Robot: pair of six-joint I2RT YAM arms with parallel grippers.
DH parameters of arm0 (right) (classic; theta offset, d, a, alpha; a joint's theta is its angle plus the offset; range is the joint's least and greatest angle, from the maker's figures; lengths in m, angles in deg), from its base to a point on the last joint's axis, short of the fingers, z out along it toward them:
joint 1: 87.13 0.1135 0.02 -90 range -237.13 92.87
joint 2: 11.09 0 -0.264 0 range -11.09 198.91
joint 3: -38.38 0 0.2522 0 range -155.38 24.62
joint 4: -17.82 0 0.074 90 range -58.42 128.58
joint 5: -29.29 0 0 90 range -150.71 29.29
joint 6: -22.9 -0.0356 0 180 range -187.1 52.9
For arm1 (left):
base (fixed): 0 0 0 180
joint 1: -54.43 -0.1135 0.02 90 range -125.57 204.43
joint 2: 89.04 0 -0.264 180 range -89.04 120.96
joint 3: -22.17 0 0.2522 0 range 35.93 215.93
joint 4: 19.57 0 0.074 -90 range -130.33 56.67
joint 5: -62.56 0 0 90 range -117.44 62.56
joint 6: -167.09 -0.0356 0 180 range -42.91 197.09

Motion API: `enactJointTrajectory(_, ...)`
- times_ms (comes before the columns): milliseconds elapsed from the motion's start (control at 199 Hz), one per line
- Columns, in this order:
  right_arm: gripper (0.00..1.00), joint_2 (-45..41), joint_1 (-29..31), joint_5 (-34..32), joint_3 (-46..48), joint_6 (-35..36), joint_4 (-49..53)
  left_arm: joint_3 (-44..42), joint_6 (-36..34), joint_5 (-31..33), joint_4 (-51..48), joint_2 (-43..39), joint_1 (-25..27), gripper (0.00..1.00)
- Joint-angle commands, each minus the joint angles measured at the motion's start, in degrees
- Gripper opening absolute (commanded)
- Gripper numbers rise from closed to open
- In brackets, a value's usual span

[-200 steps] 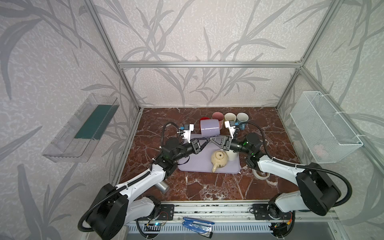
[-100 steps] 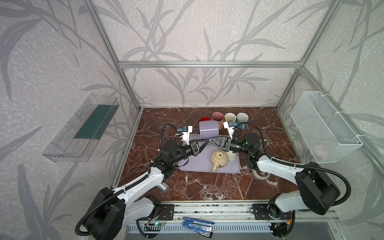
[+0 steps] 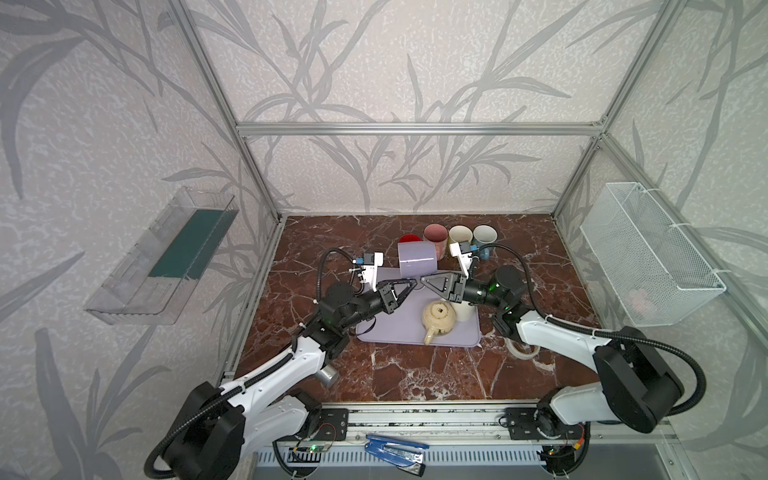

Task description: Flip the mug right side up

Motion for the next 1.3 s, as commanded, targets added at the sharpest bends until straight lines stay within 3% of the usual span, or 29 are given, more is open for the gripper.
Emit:
enactJointTrajectory(0,0.0,-1.49,-0.07,-0.39,-0.67,-0.33,-4.43,0.82,-2.07,-1.71,2.66,0.15,0.4,0.0)
enactJointTrajectory(105,0.0,-1.56,0.37,0.19,-0.87,0.41,-4.03,1.27,-1.85,-2.11,3.27,0.86,0.54,0.0)
enactJointTrajectory(301,0.0,-1.83,0.49,0.82,-0.92,0.38,-4.7,1.75,-1.37,-2.38,4.84,2.16,0.86,0.14)
enactJointTrajectory(823,0.0,0.26,2.18,1.28,-0.69,-0.59,-7.53,3.41,-1.29,-2.89,6.15,3.66,1.76,0.24)
enactJointTrajectory(1073,0.0,0.55,2.27,0.97,-0.71,-0.13,-6.73,2.85,-1.53,-2.6,5.94,2.75,1.76,0.0)
enactJointTrajectory(1234,0.0,0.47,1.96,0.05,-0.6,1.53,-4.05,1.68,-2.41,0.72,3.14,0.89,1.68,0.0)
enactJointTrajectory(1299,0.09,0.38,1.54,-0.04,-0.53,2.31,-2.76,1.36,-3.32,2.25,0.81,-0.24,1.58,0.0)
